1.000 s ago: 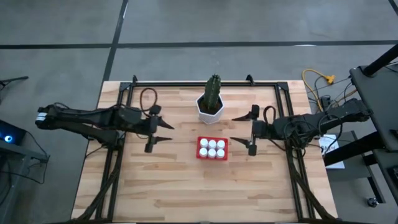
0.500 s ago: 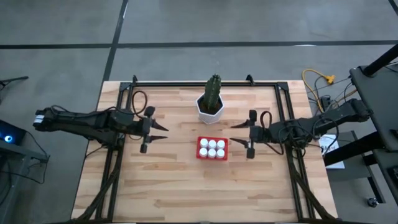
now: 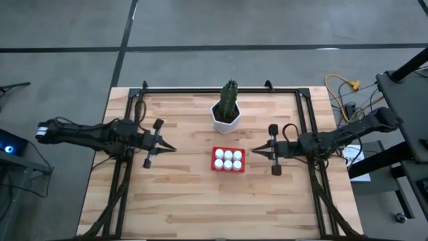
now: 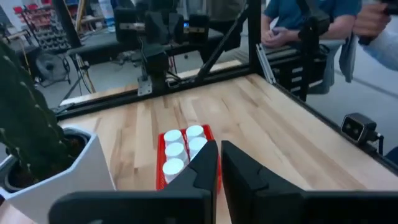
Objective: Pick and place pill bottles into a basket
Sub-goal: Return to Home Position
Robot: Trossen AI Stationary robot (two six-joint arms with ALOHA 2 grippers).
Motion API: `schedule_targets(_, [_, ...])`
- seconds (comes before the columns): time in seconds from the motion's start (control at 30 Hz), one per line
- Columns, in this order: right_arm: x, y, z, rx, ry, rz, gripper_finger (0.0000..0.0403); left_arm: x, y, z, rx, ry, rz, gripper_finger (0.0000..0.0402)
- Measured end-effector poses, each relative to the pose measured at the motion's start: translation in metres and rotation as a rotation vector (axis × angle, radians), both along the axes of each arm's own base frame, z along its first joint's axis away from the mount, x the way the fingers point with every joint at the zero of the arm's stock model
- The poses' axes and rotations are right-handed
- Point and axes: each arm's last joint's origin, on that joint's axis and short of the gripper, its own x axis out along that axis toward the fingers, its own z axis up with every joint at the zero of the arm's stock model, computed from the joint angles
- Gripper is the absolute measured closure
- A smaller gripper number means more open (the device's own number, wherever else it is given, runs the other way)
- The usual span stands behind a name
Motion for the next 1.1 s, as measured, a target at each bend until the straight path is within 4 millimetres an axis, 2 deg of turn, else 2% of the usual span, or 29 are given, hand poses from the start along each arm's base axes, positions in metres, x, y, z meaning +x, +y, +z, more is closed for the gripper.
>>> schedule_targets(0.3, [-0.042,-0.012,-0.006,0.103,-0.115,0.029,0.0394,-0.022,0.003,-0.012,-0.034,-0.074,0.037,0.0401])
schedule_targets(0.43, [-0.056,-0.016,-0.014,0.107,-0.083,0.034,0.0394,-0.030,0.003,-0.020,-0.037,-0.103,0.038,0.0401])
schedule_targets(0.7, [-0.067,-0.015,-0.021,0.057,-0.033,0.155,0.0394,-0.034,0.004,-0.037,-0.037,-0.107,0.039,0.0401])
schedule_targets(1.1, [-0.077,-0.028,-0.017,0.042,-0.067,0.052,0.0394,-0.037,0.004,-0.044,-0.037,-0.114,0.039,0.0402])
